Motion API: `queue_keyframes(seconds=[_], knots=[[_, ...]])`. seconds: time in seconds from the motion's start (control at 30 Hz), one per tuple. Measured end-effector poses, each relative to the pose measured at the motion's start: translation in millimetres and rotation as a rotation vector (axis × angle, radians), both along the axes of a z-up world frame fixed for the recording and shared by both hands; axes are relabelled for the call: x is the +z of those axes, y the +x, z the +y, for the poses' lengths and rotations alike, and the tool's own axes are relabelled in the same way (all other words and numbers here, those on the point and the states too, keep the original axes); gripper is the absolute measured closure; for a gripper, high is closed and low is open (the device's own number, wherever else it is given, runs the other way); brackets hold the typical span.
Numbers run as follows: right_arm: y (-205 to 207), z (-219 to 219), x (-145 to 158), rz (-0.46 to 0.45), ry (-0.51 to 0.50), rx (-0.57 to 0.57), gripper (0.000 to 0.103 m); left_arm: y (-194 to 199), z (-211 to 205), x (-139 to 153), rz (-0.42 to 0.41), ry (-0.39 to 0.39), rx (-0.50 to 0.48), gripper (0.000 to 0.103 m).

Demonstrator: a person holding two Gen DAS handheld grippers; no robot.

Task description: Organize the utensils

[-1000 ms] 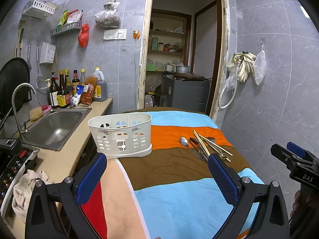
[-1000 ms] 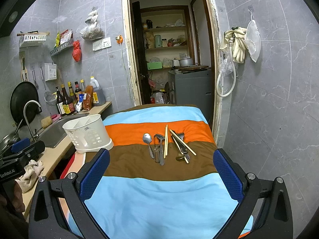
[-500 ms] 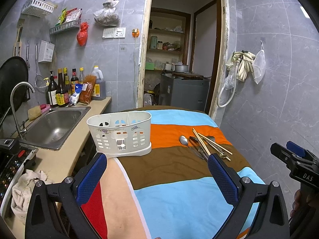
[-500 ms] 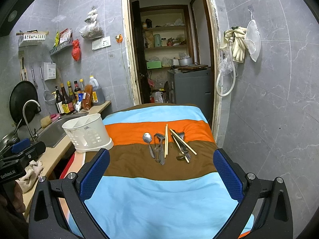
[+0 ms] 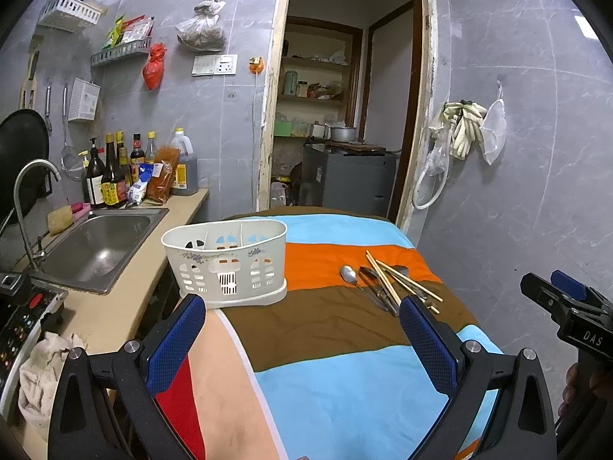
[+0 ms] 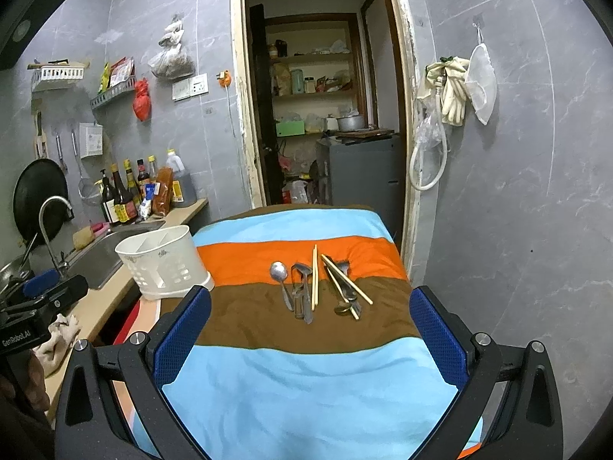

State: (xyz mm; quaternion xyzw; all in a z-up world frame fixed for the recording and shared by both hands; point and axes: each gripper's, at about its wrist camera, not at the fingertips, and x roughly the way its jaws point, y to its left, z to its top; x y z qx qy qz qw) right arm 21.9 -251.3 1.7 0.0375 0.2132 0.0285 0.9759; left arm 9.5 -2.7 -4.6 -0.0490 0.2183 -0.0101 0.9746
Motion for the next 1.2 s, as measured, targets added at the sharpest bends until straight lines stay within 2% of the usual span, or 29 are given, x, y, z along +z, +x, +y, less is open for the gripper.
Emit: queue_keyframes(seconds=[0.17, 0.43, 0.7, 1.0, 1.2], knots=[[3.5, -1.9, 12.1, -0.011, -0.024, -0.008, 0.001, 6.9, -1.3, 7.1, -0.020, -0.004, -0.014, 0.001], [18.6, -21.3, 34.4, -0.043, -0.026, -0.011, 0.001, 40.4, -13.3, 25.1, -0.064, -0.027, -0.060, 0.001], [74.6, -46.0, 40.5, -0.041, -0.009, -0.001, 0.001, 89.7, -34.2, 22.3, -0.061, -0.031, -0.055, 0.001], [168.8, -66.9, 13.7, 0.033, 0.022, 0.104, 0.001, 171.4, -53.9, 0.3, -0.001, -0.038, 0.000, 0.001], [231.6, -72.5, -22.9, 0.136, 0.045, 0.169, 0.002, 224.8, -57.4, -32.4, 0.102, -0.075, 0.016, 0.001]])
